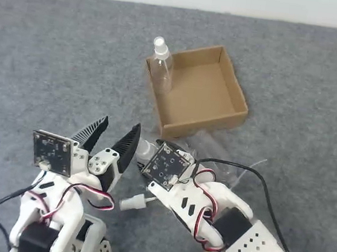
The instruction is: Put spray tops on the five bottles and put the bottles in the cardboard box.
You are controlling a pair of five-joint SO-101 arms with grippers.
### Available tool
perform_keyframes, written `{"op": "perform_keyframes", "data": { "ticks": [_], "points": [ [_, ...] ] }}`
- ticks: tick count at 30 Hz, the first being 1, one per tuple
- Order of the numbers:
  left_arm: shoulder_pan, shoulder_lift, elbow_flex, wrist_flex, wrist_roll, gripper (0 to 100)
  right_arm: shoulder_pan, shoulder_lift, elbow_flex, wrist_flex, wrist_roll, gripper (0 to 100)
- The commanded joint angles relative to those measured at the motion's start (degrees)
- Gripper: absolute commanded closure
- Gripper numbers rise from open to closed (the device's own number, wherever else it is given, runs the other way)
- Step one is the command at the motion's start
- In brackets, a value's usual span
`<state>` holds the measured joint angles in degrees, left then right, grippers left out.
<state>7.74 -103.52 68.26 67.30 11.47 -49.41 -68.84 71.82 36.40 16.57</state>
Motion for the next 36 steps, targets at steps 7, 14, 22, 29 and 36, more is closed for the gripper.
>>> {"op": "perform_keyframes", "data": {
  "ticks": [7,14,22,29,36],
  "points": [
    [0.09,-0.97,-4.88,-0.26,0.79,79,1.63,-1.19,-0.97,-2.15,-0.44,98.2],
    [-1.93,-0.97,-9.45,-1.93,1.93,79,1.63,-1.27,-1.05,-2.15,-0.44,98.1],
    [-17.41,-0.97,-8.92,-4.84,1.93,79,1.63,-1.54,-1.14,-1.98,-0.44,98.1],
    [-24.18,-0.97,-1.36,-6.51,1.76,78,1.36,-11.91,-0.62,2.51,-0.44,98.1],
    [-26.29,-0.97,11.56,-17.41,2.11,79,1.36,-22.2,-0.53,6.9,-0.44,98.0]
  ]
}}
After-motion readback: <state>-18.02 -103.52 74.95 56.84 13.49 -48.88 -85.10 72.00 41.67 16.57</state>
